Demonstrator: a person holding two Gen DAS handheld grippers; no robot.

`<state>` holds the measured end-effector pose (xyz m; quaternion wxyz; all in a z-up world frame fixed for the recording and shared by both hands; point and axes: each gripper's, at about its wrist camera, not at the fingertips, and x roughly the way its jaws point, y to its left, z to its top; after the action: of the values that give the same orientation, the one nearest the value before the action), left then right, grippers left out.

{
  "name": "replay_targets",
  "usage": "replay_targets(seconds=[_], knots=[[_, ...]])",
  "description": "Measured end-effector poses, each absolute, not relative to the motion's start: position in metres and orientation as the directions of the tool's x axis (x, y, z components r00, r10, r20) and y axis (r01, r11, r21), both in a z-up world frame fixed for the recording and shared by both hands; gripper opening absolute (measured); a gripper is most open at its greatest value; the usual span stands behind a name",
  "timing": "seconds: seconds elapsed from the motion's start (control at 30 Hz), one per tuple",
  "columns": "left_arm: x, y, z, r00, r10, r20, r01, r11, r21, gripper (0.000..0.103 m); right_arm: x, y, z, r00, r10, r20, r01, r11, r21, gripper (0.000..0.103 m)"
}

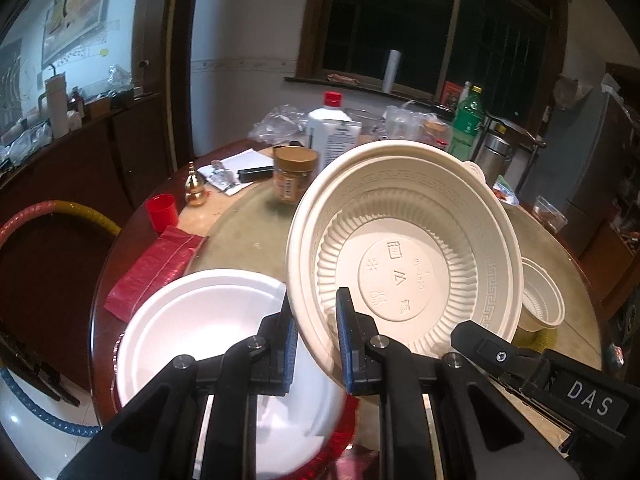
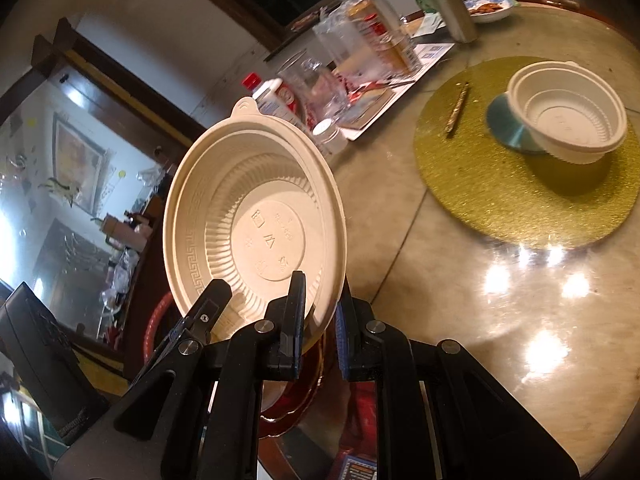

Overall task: Organize plates and bowls
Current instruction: 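Lift and carry the beige bowl with both tools over the red plate stack, then lower the beige bowl with both tools into the white foam bowls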

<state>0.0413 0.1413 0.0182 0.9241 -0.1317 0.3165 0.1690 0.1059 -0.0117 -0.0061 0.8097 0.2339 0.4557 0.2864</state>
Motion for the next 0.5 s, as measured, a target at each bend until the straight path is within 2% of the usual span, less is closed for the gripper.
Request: replay_targets(seconds=[0.5], knots=[[0.024,0.174,0.01,0.71,0.271,-0.65,-0.463,0.875,-0.141,0.017,0.099,0.033,-0.011,0.344,0.697,-0.629,-0.306,0.716,0.627,0.013]])
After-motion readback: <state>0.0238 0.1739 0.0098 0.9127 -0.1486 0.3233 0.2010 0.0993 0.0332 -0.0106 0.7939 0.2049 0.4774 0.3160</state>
